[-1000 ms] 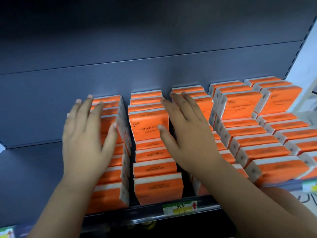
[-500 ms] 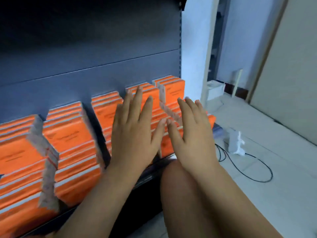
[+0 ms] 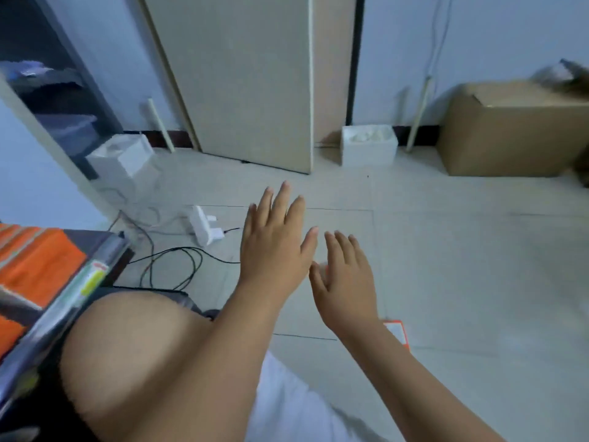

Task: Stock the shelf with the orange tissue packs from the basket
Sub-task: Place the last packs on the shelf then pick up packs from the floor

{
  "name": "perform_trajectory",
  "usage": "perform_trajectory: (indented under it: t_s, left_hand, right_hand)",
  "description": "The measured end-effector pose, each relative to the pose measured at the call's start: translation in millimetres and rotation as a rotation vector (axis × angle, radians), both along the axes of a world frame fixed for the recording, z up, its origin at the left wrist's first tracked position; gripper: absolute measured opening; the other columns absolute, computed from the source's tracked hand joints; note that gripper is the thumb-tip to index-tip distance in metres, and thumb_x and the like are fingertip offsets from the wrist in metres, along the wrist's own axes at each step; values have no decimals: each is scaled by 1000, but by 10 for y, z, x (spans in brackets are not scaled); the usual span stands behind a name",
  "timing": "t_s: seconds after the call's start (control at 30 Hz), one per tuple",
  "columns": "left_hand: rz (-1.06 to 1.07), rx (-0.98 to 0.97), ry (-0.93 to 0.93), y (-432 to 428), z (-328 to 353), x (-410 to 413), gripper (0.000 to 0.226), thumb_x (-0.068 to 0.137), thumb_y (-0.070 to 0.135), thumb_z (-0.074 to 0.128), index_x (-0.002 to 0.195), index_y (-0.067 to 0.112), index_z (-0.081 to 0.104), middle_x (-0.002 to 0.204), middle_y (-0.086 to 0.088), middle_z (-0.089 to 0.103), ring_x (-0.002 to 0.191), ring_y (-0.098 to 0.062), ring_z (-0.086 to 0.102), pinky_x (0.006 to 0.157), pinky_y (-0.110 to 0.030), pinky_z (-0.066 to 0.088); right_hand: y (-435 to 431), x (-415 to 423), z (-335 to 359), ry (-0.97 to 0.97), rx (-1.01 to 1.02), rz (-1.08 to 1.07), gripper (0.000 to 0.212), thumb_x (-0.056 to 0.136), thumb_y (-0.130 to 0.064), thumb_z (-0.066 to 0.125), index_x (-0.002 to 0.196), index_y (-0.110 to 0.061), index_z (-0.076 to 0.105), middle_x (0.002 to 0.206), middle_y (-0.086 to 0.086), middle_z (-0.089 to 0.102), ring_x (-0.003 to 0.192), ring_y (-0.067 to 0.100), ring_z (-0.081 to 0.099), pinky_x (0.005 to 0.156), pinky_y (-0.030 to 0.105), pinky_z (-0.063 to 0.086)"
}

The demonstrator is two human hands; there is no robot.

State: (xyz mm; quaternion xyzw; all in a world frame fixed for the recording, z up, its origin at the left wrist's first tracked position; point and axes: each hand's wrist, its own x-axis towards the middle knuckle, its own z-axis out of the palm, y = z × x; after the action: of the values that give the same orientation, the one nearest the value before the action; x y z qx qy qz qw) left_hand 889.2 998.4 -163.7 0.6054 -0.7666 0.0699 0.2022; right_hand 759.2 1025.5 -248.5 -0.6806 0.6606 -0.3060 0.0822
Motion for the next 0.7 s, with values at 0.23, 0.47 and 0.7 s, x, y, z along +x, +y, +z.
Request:
perform_trajectory:
  t_s: [0.23,0.47,0.7]
  left_hand:
    - [-148,261,-137,-341,-935,-520,56,103,47,46,152,19,47,168,-3,32,157,-29,24,126,-50,20]
    - [-144,697,-216,-727,-1950,-552,66,106,53,39,161,18,30,172,-3,19,159,-25,13,128,-45,15]
    - [-210,750,-63,-1361,-2690,-1010,53,95,33,68,137,2,53,149,-19,50,140,-40,38,112,-51,36]
  right_hand:
    - [-116,-604,-505,0,188,-185,64,102,-48,40,156,-12,39,163,12,37,155,35,24,124,48,26]
    - [-280,-1016,-1299,-124,565,-357,58,104,-42,46,153,-12,38,164,8,35,156,30,18,126,43,21]
    - [-516,-1113,-2281,-94,944,-504,52,99,-40,43,144,-15,44,153,6,44,147,30,32,122,56,16]
